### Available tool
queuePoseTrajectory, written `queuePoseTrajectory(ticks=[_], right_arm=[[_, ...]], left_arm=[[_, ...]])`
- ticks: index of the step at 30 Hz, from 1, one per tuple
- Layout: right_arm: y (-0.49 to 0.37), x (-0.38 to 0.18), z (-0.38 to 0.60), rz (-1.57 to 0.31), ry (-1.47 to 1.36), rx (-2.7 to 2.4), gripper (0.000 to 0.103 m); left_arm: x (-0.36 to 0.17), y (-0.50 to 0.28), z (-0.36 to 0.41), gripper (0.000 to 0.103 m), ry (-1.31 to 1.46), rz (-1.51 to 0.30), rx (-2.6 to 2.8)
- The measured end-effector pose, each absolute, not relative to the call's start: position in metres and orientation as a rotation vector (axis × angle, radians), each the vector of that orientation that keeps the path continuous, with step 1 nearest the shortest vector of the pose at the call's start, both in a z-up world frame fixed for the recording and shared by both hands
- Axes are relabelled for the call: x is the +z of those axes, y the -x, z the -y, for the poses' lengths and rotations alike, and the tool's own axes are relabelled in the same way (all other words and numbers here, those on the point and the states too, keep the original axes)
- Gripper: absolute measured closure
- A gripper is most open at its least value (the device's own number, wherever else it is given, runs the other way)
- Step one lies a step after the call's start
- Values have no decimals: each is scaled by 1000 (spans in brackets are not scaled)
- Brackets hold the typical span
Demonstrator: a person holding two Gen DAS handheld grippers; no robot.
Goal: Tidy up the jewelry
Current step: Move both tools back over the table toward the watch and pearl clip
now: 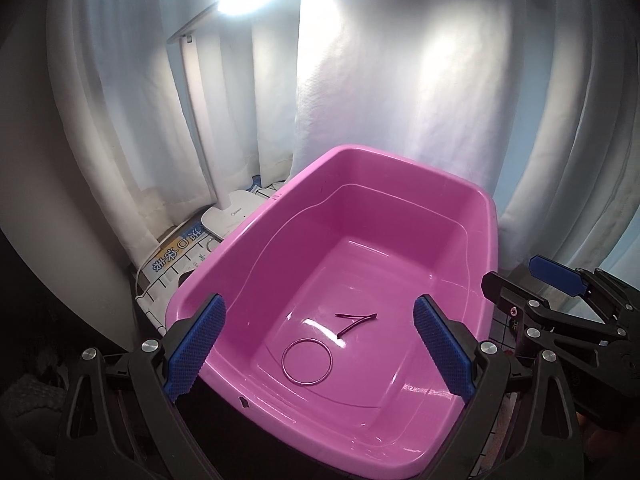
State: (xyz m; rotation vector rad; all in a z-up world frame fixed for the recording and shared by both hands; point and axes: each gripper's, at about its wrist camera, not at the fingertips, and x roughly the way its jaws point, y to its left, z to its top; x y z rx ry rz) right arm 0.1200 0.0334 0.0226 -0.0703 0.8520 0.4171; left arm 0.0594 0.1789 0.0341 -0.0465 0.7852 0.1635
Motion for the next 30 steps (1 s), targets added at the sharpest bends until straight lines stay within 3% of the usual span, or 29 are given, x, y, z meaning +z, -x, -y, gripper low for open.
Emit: queuePoseTrajectory(ticks=[15, 30], right_arm=[[-57, 28, 89, -843, -14, 197, 42], [-5, -4, 202, -876, -120, 45, 42]], left_arm=[[41, -32, -84, 10, -29, -781, -2], [10, -9, 20, 10, -106, -834, -134]])
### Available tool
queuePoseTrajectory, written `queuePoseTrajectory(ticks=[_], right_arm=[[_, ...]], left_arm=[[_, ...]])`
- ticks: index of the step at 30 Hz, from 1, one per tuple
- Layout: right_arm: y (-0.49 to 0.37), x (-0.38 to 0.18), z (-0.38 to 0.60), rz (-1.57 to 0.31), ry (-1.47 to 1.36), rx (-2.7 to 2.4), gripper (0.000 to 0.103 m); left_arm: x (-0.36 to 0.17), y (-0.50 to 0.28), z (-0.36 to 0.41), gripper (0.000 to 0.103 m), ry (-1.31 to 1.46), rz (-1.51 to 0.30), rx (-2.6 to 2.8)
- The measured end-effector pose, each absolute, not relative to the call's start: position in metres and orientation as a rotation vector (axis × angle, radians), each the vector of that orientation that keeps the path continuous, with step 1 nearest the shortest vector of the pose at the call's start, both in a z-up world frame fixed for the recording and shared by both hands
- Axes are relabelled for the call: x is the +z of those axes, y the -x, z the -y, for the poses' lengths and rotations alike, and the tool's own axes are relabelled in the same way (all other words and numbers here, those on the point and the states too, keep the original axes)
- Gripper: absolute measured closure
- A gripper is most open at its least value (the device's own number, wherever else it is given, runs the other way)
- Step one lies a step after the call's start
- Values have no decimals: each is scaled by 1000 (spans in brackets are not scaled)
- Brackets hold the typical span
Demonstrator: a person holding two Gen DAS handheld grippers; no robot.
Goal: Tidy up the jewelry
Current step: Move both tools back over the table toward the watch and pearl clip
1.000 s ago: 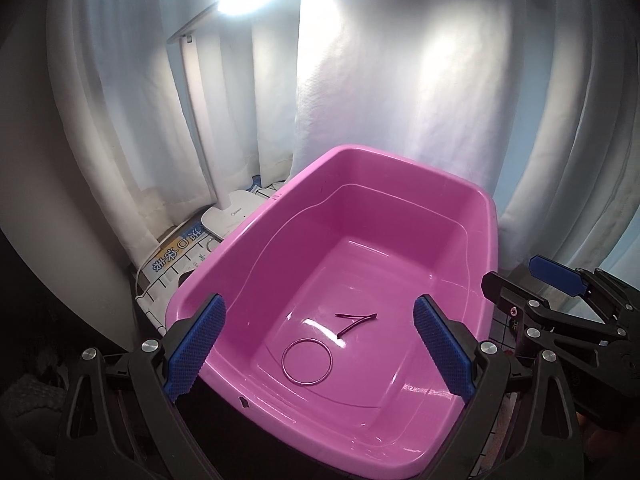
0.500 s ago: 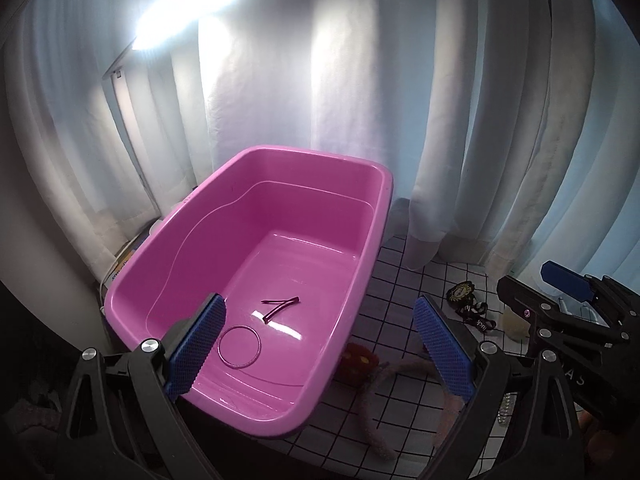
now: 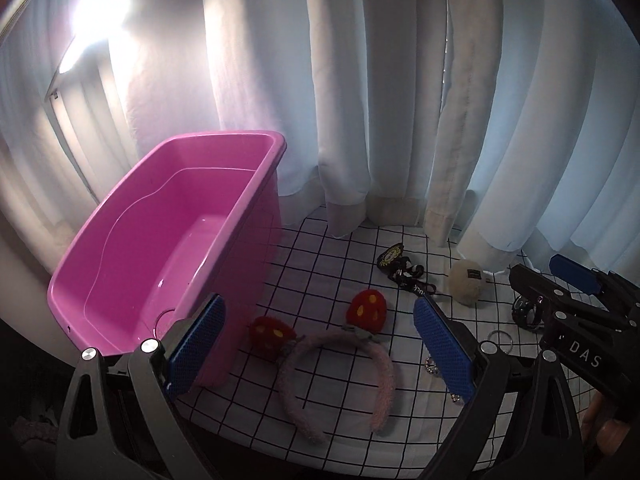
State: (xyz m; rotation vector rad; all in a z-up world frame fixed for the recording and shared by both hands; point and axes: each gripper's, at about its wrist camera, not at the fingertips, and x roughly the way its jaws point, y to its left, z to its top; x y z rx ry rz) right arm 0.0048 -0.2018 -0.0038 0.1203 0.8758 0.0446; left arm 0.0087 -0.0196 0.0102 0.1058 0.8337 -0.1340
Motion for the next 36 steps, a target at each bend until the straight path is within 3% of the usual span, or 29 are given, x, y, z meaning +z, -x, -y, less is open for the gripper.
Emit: queuePoseTrajectory(ticks=[18, 36], right_arm=[[35, -78, 341, -984, -215, -141, 42], [28, -134, 381, -1066, -230, -129, 42]], left_arm=[[-81, 8, 106, 10, -147, -958, -212], [-160, 7, 159, 10, -174, -1095, -239]])
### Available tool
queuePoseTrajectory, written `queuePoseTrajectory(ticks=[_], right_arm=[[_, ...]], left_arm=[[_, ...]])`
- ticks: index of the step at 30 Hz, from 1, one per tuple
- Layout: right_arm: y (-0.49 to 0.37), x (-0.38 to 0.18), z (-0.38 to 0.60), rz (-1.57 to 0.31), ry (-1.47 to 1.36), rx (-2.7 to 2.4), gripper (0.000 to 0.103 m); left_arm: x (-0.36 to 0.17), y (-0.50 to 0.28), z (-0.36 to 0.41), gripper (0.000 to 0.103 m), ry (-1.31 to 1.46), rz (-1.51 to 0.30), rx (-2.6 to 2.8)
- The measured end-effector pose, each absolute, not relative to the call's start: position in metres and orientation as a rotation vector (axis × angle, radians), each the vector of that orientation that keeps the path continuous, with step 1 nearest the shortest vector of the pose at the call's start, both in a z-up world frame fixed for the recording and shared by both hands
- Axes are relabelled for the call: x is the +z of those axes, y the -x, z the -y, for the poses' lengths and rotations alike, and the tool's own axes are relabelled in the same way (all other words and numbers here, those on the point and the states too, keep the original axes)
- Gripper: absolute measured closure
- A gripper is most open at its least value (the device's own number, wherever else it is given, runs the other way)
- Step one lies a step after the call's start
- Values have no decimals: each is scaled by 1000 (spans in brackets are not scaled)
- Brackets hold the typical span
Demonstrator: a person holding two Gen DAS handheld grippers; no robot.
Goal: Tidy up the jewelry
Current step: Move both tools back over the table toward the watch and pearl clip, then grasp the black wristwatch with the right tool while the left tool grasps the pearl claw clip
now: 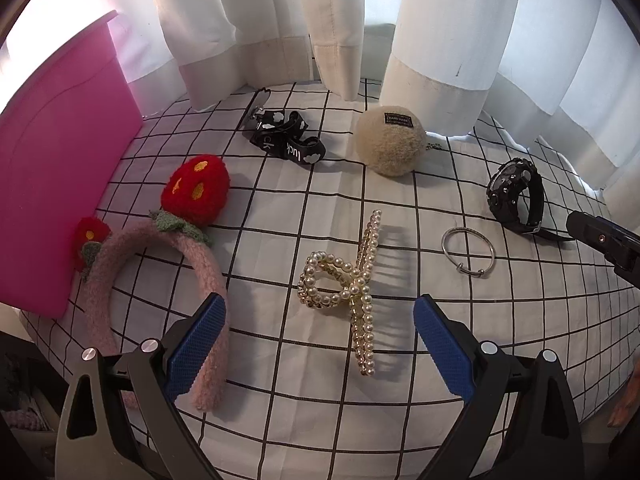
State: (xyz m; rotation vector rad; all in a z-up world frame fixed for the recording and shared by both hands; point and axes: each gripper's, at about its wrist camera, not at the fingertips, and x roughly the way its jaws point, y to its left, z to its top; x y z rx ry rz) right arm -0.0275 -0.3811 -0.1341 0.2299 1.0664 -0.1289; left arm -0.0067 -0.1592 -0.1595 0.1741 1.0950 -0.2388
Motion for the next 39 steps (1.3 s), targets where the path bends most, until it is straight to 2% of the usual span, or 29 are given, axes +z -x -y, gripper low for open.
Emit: queuePoseTrajectory(ticks=[10, 23, 31, 39], right_arm=[[10, -156, 389, -1090, -197, -92, 42], [-18, -180, 369, -1162, -17, 23, 40], [-38, -194, 370, -1206, -37, 40, 40], [-46, -198, 368, -1191, -19, 25, 36]], left_arm=[[-180, -4, 169, 10, -182, -1125, -194], [-191, -10, 172, 10, -188, -1135, -166], [-196, -13, 174, 10, -172, -1145, -169], [-205, -24, 171, 9, -154, -1173, -162]])
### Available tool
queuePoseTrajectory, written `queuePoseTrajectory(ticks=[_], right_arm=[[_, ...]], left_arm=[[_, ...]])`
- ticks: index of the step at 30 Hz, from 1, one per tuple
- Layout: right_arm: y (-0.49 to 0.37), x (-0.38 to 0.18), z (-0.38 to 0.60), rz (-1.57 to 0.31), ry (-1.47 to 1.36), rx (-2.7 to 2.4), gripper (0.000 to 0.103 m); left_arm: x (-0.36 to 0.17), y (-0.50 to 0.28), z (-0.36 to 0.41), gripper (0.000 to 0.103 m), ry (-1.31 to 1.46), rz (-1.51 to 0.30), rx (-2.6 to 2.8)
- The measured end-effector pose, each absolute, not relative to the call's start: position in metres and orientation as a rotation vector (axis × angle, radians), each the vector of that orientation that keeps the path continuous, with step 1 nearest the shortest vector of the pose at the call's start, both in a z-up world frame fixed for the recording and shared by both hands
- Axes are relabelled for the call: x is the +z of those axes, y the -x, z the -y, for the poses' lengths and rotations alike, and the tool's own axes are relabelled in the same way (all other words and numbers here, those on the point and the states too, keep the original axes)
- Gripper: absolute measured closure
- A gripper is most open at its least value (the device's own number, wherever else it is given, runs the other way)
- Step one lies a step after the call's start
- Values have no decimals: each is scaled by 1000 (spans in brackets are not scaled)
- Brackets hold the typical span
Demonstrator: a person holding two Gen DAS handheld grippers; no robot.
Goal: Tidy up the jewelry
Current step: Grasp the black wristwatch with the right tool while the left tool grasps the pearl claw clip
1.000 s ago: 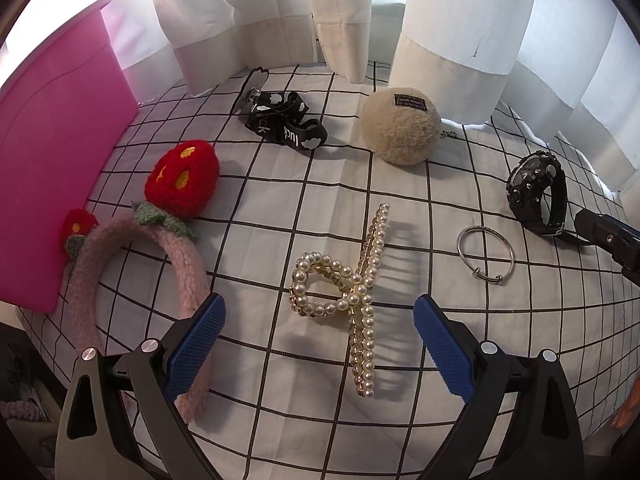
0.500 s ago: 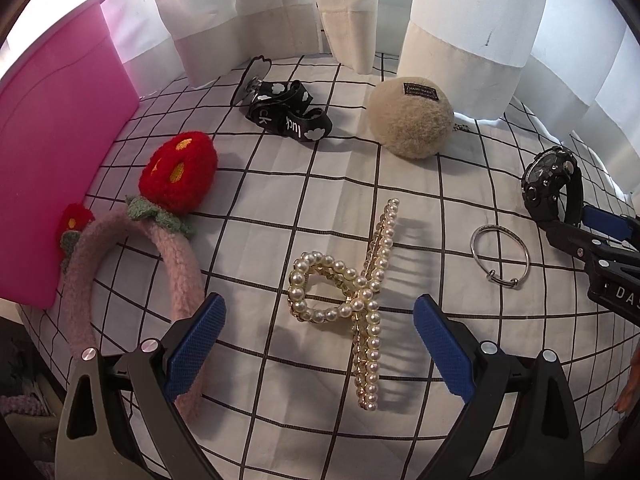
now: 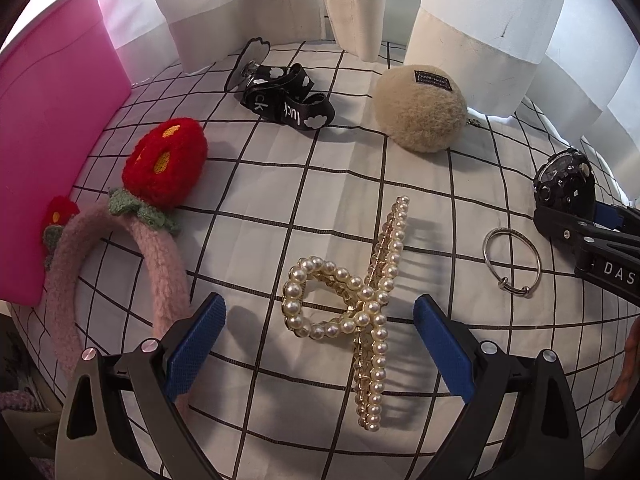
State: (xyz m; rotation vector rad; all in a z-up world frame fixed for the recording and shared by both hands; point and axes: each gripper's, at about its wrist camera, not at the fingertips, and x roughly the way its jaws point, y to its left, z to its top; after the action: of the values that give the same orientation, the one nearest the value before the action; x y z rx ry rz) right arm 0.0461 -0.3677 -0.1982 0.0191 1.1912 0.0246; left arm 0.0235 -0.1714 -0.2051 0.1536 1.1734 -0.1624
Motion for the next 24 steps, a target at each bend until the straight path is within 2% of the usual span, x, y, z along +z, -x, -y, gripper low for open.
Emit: queuePoseTrajectory(ticks=[11, 19, 22, 24], right_arm=[[-62, -207, 366, -1156, -15, -8, 25], [-69, -210, 367, -1140, -25, -7, 25], [-67, -211, 365, -1136, -24, -3, 26], [-63, -209, 364, -1127, -23, 3, 36]], left_arm=[[-210, -39, 169, 5, -115, -1171, -159], [-210, -34, 170, 7, -114, -1156, -166], [-207, -28, 170, 13, -115, -1145, -170], [-203, -24, 170, 30, -120, -1130, -181]])
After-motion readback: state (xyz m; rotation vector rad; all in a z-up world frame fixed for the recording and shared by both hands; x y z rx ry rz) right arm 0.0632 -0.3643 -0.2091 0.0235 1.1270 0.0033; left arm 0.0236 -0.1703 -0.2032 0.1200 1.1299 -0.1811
